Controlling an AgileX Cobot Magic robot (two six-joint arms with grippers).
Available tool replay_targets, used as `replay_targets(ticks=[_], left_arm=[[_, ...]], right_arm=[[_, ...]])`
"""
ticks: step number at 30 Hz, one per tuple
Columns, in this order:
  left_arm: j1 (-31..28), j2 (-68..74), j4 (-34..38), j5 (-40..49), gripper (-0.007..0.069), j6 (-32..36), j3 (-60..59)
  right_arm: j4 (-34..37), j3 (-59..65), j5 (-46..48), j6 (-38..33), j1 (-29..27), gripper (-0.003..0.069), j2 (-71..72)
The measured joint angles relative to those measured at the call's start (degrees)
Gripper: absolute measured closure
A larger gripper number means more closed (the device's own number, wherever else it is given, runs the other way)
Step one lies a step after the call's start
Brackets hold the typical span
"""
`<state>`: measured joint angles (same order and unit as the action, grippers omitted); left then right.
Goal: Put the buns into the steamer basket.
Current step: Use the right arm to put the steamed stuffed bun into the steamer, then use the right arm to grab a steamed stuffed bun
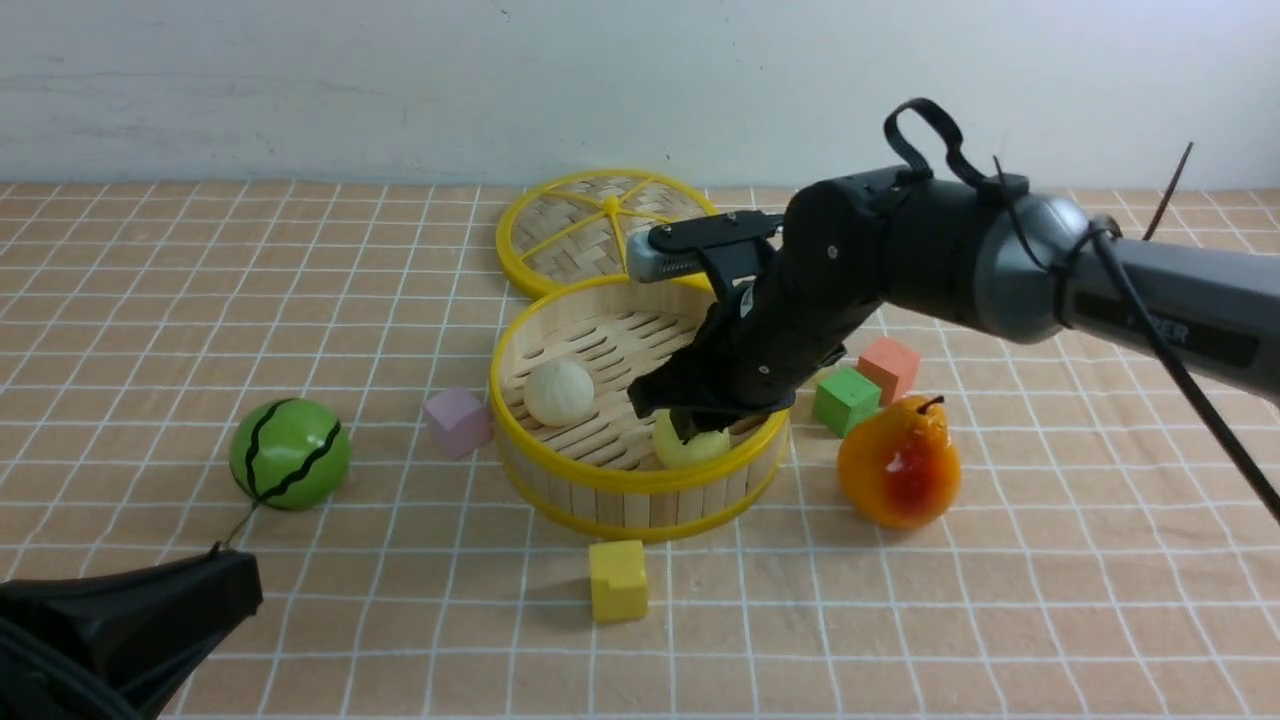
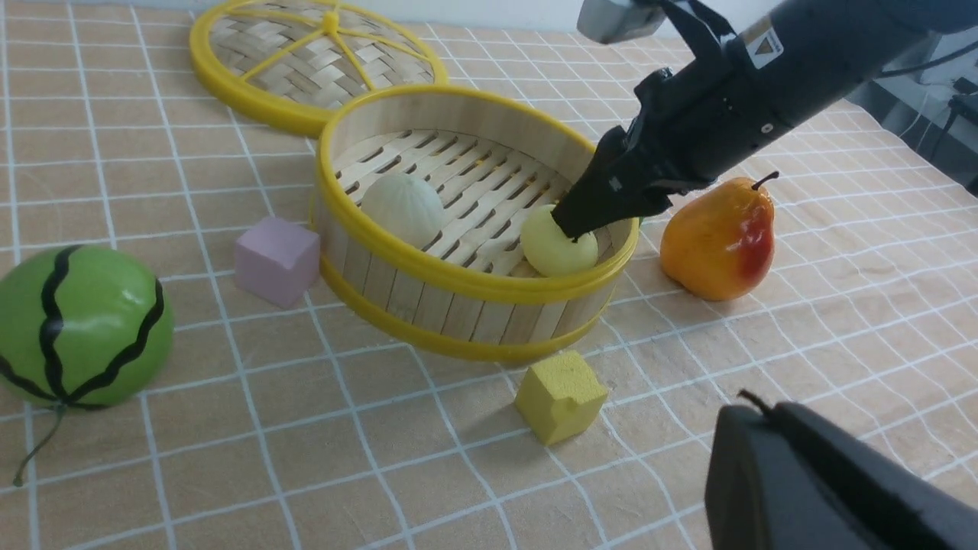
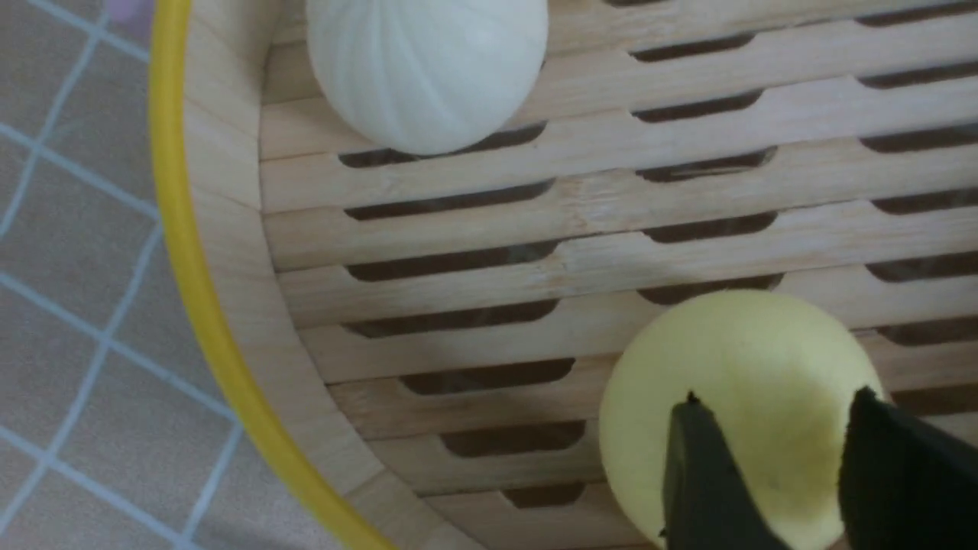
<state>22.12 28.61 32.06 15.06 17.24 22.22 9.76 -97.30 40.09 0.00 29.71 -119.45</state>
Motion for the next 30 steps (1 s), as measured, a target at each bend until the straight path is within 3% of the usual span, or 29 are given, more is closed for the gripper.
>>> replay_targets(ticks=[2,3,6,10,13,20,30], left_arm=[[0.0,0.0,0.0,0.0,0.0634,0.0,0.0],[0.0,0.0,0.1,0.0,0.0634,0.0,0.0],[0.0,0.0,0.1,0.0,0.0630,0.0,0.0],[0.0,0.0,0.1,0.0,0.0629,0.0,0.0],[0.0,0.0,0.1,0.0,0.0629,0.0,0.0],[0.0,0.0,0.1,0.0,0.0626,0.4,0.0],[0.0,0.0,0.1,2.9,0.0620,0.7,0.0]], right_arm=[[0.0,-0.8,0.7,0.0,0.0,0.0302,0.3],[-0.6,-2.0,2.3,0.0,0.0,0.0244,1.4],[-4.1,-4.2,5.3,0.0,-0.2,0.0211,3.8],[-11.9,-6.8,10.4,4.4,-3.9,0.0237,6.2],[-12.9,-6.9,12.8,5.1,-8.4,0.0284,5.0],[-3.4,-6.9,9.2,-0.9,-14.9,0.0335,-0.5],[5.5,-11.7,2.2,-6.0,-15.8,0.0337,-8.5]])
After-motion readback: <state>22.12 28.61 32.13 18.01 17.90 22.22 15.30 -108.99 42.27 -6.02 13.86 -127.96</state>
